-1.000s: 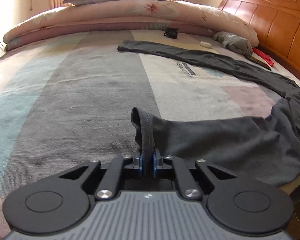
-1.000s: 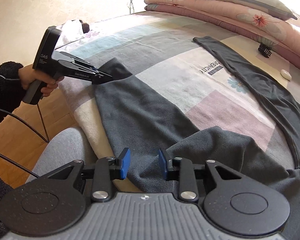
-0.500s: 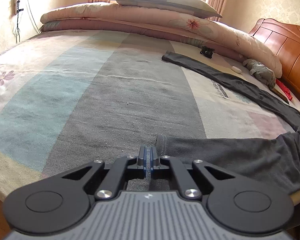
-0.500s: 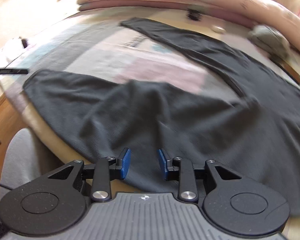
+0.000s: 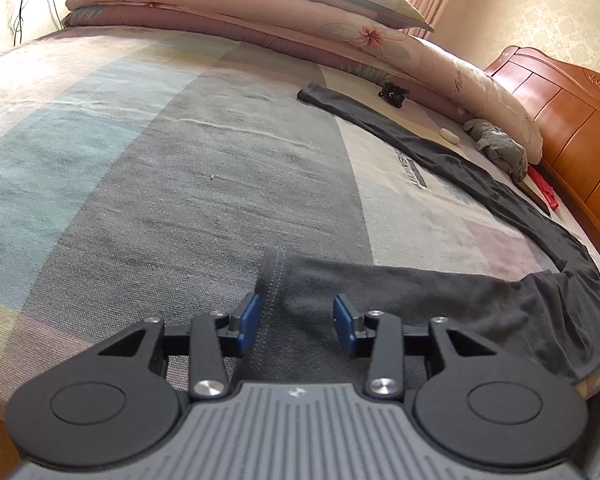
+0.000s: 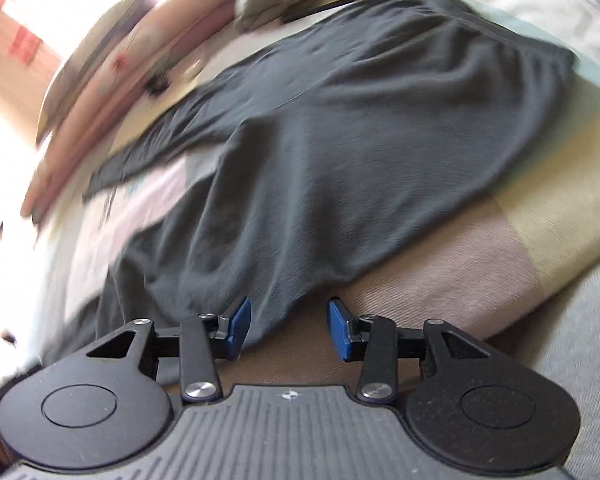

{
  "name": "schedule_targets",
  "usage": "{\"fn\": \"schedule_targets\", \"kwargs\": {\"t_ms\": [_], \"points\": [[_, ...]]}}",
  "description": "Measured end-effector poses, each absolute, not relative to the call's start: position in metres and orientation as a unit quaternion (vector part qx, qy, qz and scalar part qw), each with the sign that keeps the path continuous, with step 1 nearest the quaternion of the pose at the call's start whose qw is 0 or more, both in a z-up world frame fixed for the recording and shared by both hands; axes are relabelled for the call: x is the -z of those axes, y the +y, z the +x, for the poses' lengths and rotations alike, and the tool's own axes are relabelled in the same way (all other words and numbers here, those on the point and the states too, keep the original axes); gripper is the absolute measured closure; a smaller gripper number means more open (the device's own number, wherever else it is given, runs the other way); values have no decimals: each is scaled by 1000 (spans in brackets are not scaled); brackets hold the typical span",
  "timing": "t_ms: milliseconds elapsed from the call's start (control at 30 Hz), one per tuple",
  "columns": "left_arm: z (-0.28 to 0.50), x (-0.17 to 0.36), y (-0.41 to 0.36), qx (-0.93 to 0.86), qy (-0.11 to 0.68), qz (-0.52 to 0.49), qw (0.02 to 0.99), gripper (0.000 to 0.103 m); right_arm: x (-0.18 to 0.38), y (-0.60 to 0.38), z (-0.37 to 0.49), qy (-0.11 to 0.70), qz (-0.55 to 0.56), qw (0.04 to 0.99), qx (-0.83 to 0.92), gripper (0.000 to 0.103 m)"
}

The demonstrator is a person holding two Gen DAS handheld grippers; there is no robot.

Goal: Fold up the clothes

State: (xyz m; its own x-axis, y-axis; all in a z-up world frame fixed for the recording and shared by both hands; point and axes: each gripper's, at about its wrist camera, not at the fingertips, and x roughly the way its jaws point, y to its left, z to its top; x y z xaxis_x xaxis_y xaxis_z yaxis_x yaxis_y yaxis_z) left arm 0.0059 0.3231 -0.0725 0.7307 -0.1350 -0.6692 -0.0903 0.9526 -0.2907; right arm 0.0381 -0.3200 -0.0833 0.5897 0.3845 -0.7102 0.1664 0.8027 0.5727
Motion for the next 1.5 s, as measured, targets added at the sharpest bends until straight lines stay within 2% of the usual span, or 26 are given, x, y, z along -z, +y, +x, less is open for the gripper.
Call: {"fn": "schedule_targets", "kwargs": {"t_ms": [133, 200, 233, 433, 500, 567, 633, 733, 800, 900, 967, 1367, 1500], "points": [[8, 78, 318, 22, 378, -151, 913, 53, 94, -341, 38, 417, 379, 825, -38, 55], [11, 79, 314, 27, 378, -144, 914, 42, 98, -344, 41, 402, 392, 827, -33, 55], [13, 79, 312, 27, 379, -137, 915, 41, 100, -345, 43, 393, 399, 828, -30, 55], [23, 80, 302, 22, 377, -113, 919, 43, 113, -353, 51, 344, 439, 830, -16, 54], [23, 79, 302, 13, 376, -113, 920, 50, 115, -355, 50, 340, 444, 829, -11, 60], [21, 79, 307, 5, 373, -115, 920, 56, 114, -356, 47, 345, 440, 829, -7, 71], [20, 79, 315, -15, 374, -122, 919, 54, 114, -357, 45, 350, 437, 829, -4, 71], [18, 79, 325, -17, 380, -140, 914, 54, 112, -355, 44, 357, 431, 829, -5, 70], [15, 79, 325, 4, 386, -161, 908, 46, 111, -353, 43, 359, 427, 830, -7, 67], [15, 80, 323, 25, 389, -185, 902, 40, 110, -351, 42, 355, 422, 834, -15, 59], [17, 80, 326, 25, 390, -195, 900, 40, 109, -349, 43, 353, 417, 837, -20, 55], [-33, 87, 354, 10, 369, -400, 839, 39, 108, -348, 42, 353, 414, 838, -22, 53], [-38, 85, 354, -45, 366, -390, 844, 39, 108, -349, 41, 354, 413, 839, -24, 53]]}}
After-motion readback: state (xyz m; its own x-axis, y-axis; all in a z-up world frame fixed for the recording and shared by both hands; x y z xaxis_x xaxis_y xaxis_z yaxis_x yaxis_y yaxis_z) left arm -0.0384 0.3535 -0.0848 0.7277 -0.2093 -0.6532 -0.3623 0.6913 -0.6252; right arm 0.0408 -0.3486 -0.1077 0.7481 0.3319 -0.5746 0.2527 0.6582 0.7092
